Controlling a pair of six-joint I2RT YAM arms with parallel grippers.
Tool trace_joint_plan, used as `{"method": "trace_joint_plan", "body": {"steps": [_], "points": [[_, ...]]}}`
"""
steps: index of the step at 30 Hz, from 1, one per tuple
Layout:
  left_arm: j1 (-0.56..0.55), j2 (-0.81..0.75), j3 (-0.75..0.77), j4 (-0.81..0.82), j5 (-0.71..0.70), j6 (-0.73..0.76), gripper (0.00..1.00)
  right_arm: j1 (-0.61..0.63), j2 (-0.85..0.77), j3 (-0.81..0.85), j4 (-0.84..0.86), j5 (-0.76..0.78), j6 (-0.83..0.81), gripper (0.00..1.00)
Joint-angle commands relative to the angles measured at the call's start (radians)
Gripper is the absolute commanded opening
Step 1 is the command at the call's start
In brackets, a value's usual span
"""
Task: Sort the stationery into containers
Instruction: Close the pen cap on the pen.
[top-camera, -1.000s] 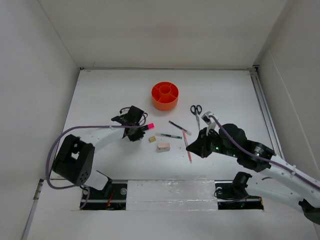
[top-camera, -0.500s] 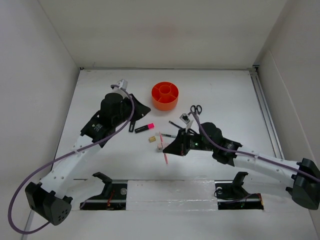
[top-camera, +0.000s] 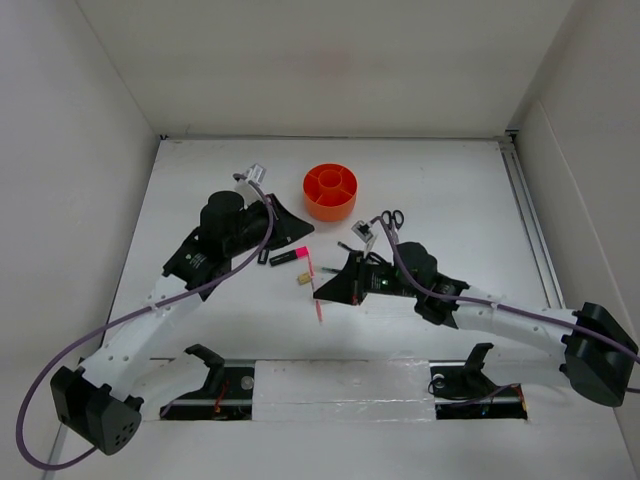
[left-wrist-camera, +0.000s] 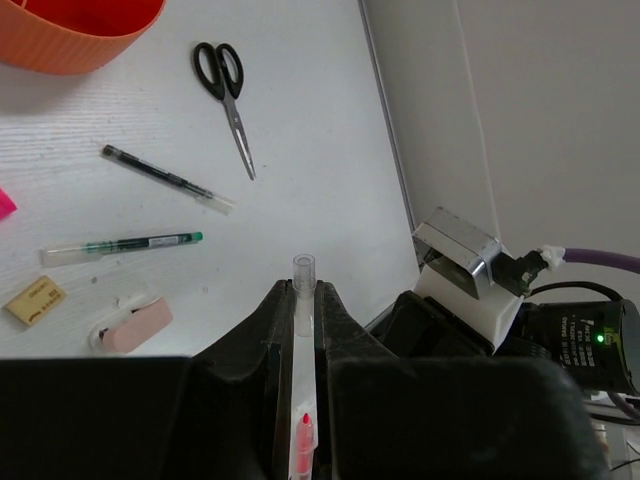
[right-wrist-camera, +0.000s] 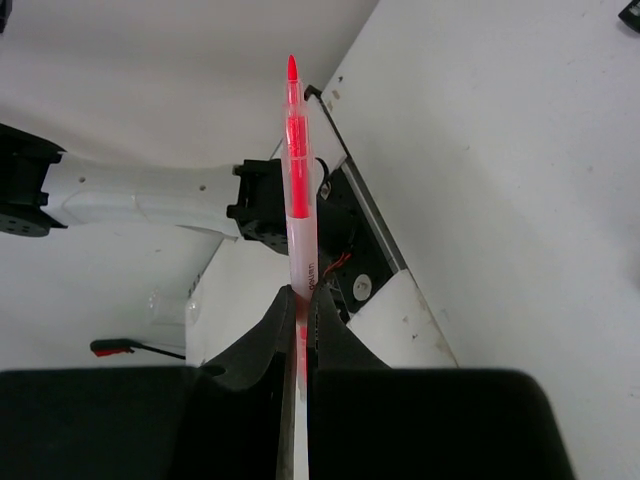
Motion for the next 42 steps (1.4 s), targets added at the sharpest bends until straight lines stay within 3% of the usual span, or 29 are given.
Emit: {"method": "trace_joint_plan", "body": {"steps": [1,23,42], "points": [[-0.001,-0.044,0.0,0.059,0.044,-0.006,0.0,0.009,-0.024,0.021,0.096,0.025,-0.002,0.0],[-0.001,-0.035,-0.05,0.103,0.071,0.003,0.0,-0.132,-0.015,0.003,0.096,-0.062,-0.011,0.0],[-0.001,-0.026,-0.072,0.164,0.039,0.003,0.0,-0.093,0.013,0.013,0.096,-0.084,-0.002,0.0]]}}
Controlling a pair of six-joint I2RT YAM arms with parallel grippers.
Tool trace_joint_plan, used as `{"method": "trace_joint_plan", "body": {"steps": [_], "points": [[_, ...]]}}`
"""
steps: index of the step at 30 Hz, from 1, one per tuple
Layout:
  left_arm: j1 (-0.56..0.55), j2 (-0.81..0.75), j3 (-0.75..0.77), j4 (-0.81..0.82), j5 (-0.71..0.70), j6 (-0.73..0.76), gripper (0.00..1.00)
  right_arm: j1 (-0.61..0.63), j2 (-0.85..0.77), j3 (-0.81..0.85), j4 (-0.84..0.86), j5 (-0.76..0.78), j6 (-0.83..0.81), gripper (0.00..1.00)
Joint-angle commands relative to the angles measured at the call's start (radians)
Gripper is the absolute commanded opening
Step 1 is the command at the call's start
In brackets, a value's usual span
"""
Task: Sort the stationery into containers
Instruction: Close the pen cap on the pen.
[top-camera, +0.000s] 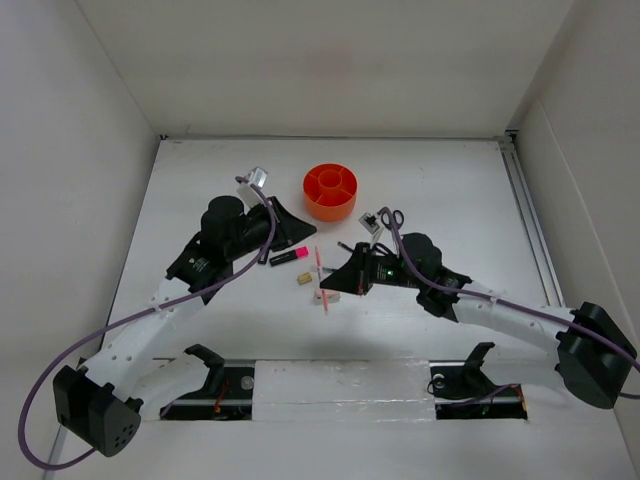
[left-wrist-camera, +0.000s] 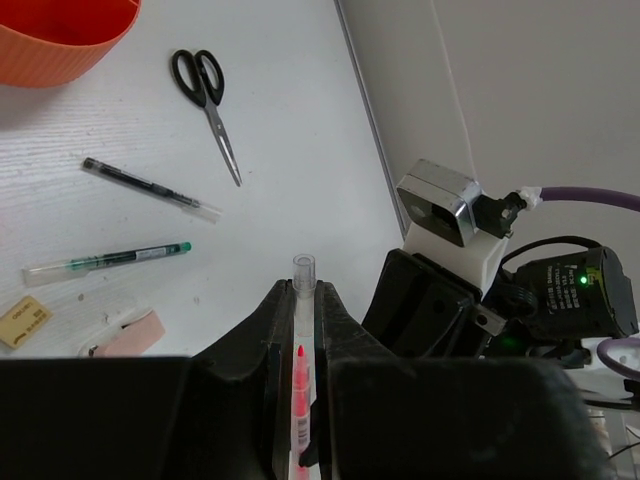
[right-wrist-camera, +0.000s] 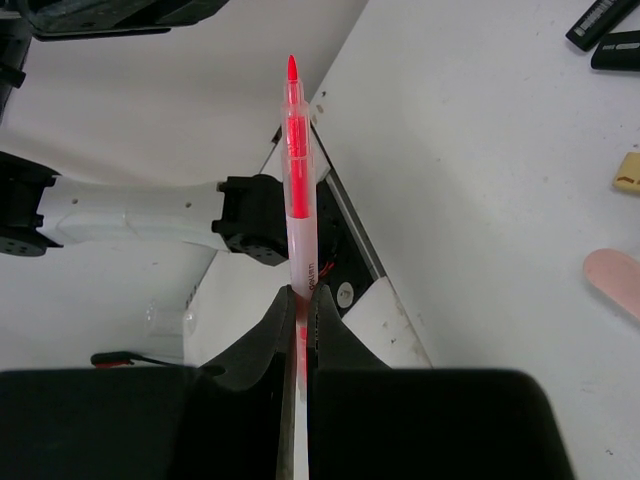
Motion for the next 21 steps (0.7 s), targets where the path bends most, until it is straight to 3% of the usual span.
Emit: {"method": "trace_joint_plan", "body": {"steps": [1,21], "points": [[-0.001,-0.008,-0.023,0.059,-0.002,0.004,0.0,0.008,-0.002,0.017,0.082,-0.015,-0.002,0.0],[-0.001,-0.017,-0.041,0.069,0.017,0.013,0.0,0.008,0.016,0.035,0.082,-0.006,-0.002,0.0]]}}
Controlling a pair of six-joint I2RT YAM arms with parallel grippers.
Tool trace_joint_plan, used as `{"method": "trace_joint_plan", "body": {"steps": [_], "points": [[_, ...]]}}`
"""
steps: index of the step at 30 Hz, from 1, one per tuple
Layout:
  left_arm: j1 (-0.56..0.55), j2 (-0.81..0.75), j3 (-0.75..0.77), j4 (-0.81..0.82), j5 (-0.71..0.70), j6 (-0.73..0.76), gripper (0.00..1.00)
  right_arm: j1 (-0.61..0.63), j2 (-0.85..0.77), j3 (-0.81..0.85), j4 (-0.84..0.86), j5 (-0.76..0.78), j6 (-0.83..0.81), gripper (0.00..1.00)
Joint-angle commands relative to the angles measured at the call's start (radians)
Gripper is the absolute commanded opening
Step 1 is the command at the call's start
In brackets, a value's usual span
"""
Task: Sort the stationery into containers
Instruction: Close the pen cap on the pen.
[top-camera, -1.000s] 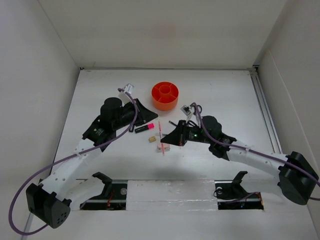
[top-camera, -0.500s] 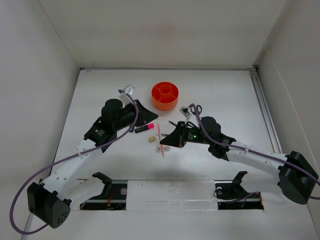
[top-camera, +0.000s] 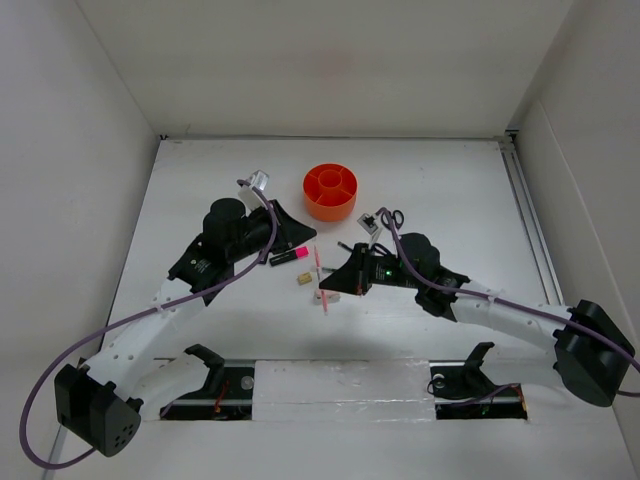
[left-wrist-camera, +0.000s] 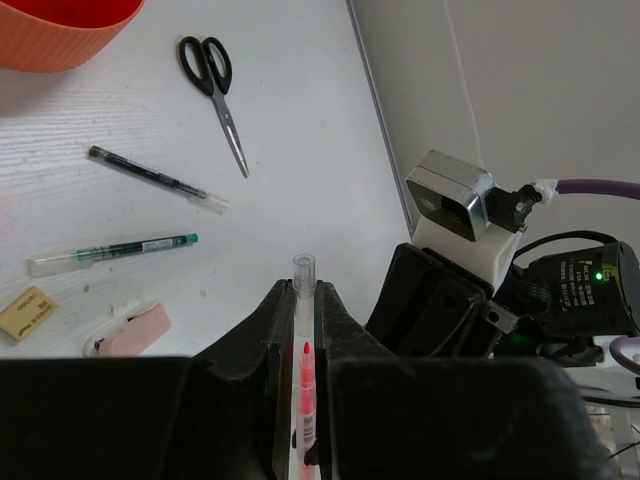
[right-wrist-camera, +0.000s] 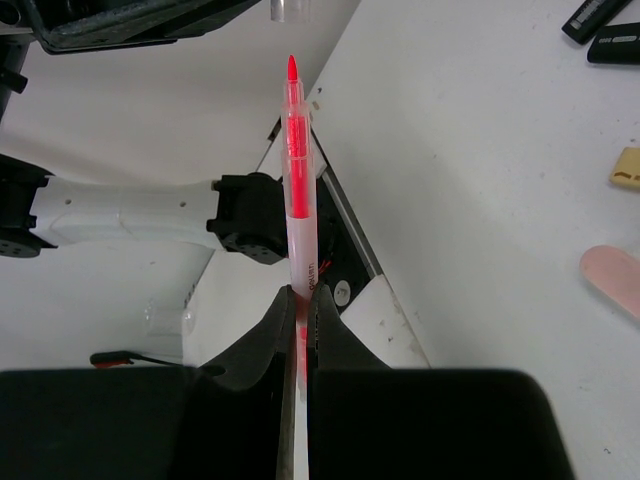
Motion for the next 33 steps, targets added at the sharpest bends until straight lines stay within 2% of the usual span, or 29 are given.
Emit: {"method": "trace_joint_plan", "body": {"steps": [1,33], "points": [[-0.001,-0.017,-0.016,0.055,0.022,0.021,0.0,0.006,0.001,0.035,0.079,-0.006,-0.002,0.0],[-0.001,-0.035,-0.043,0.096,0.079,0.03,0.0,-0.041,0.01,0.044,0.079,-0.033,0.017,0.0]]}}
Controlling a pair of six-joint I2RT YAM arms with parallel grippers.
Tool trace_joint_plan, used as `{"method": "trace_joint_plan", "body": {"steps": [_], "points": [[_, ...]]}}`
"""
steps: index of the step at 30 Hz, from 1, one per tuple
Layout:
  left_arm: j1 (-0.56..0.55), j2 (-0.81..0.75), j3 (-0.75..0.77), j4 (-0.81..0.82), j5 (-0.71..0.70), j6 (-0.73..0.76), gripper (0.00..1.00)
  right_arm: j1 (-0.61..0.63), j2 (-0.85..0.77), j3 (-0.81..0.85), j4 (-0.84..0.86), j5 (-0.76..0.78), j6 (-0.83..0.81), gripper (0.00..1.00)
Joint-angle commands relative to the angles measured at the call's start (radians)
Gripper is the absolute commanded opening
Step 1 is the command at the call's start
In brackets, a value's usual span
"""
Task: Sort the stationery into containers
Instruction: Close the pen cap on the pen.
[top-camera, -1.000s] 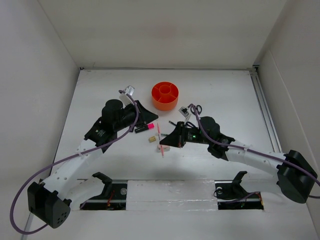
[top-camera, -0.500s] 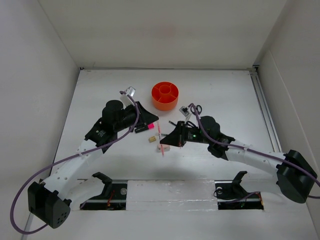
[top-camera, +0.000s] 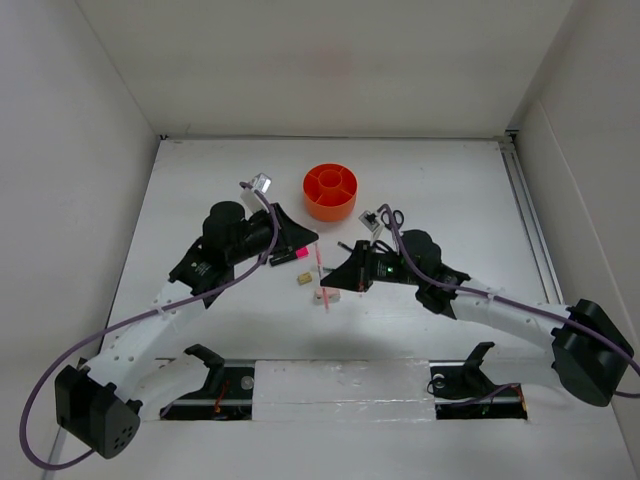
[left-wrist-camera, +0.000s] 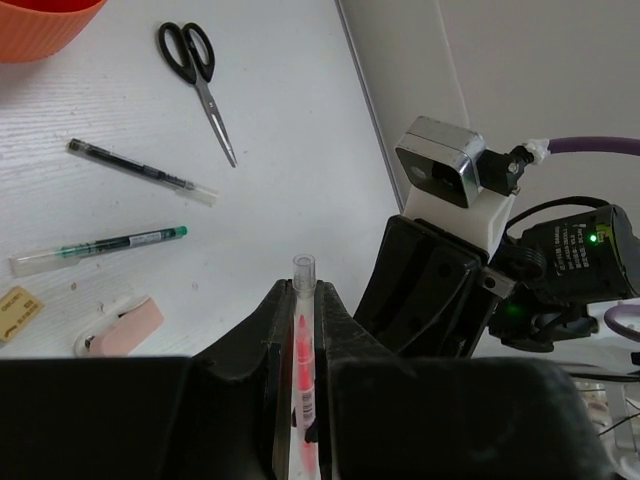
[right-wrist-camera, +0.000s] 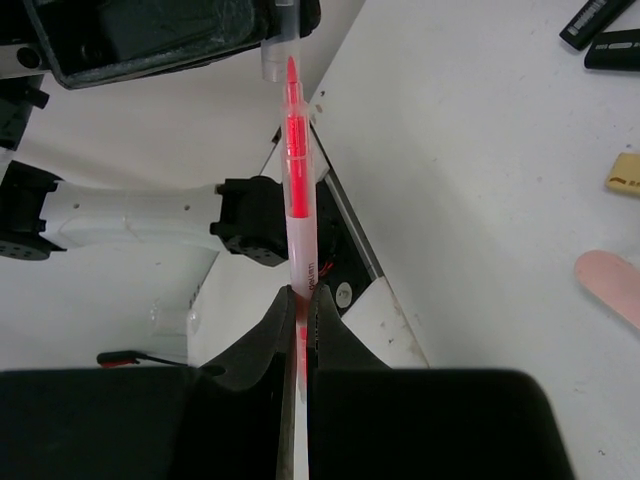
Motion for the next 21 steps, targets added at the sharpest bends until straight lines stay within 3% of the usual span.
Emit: {"method": "trace_joint_plan", "body": {"steps": [1,15,21], "points": [[-0.001,-0.027,-0.03,0.076,0.033,0.024,0.0,-0.007,0.001,0.052,0.069,-0.016,0.012,0.0],[-0.001,-0.114,-0.148,0.213,0.042,0.015,0.0,0.002,0.039,0.094,0.087,-0.006,0.044,0.0],[-0.001,-0.128,-0.149,0.199,0.042,0.044,0.0,0.002,0.039,0.103,0.099,0.026,0.063,0.0]]}}
